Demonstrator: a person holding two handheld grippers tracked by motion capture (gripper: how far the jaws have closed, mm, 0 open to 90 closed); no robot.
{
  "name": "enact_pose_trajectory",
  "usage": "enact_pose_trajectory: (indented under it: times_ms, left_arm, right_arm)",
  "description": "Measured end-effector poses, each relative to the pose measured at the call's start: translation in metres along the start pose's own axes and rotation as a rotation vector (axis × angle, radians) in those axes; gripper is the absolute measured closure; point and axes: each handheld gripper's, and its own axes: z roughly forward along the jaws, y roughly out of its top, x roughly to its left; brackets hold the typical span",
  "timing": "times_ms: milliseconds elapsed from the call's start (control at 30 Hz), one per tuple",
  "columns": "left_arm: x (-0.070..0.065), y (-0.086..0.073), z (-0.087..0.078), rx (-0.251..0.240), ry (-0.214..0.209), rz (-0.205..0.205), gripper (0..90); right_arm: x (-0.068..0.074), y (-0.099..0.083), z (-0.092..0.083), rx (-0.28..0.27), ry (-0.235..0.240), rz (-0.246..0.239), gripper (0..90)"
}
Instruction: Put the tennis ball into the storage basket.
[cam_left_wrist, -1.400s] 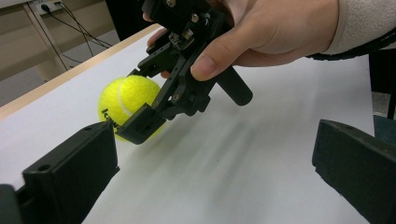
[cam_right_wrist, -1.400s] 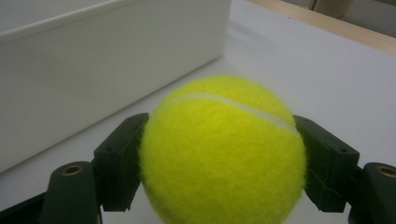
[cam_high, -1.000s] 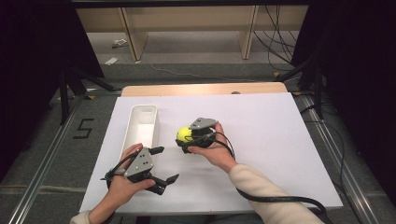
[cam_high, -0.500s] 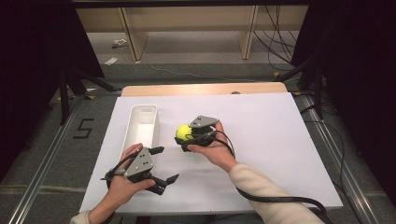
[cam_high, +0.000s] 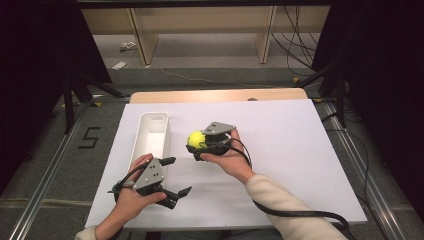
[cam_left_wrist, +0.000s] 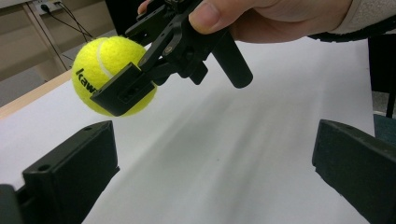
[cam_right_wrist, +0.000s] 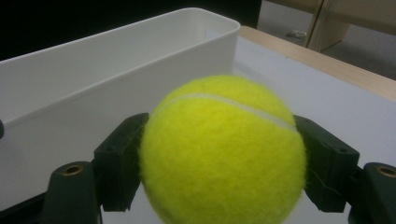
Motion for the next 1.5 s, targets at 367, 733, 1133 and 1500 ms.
enact_pose_trajectory:
  times_ms: [367,733,1133,1500]
  left_arm:
    - [0.0,0.0,0.0,0.0,0.0,0.001,0.0]
    - [0.0,0.0,0.0,0.001,0.001,0.0,0.0]
    - [0.0,0.0,0.0,0.001,0.0,0.0,0.0]
    - [0.0,0.0,0.0,0.0,-0.003,0.001,0.0]
  right_arm:
    - [0.001,0.006,-0.004,-0.023,0.003,0.0,26.3]
    - [0.004,0.012,-0.007,-0.044,0.011,0.001,26.3]
    - [0.004,0.017,-0.01,-0.06,0.016,-0.002,26.4]
    - [0.004,0.021,-0.012,-0.075,0.019,0.001,26.4]
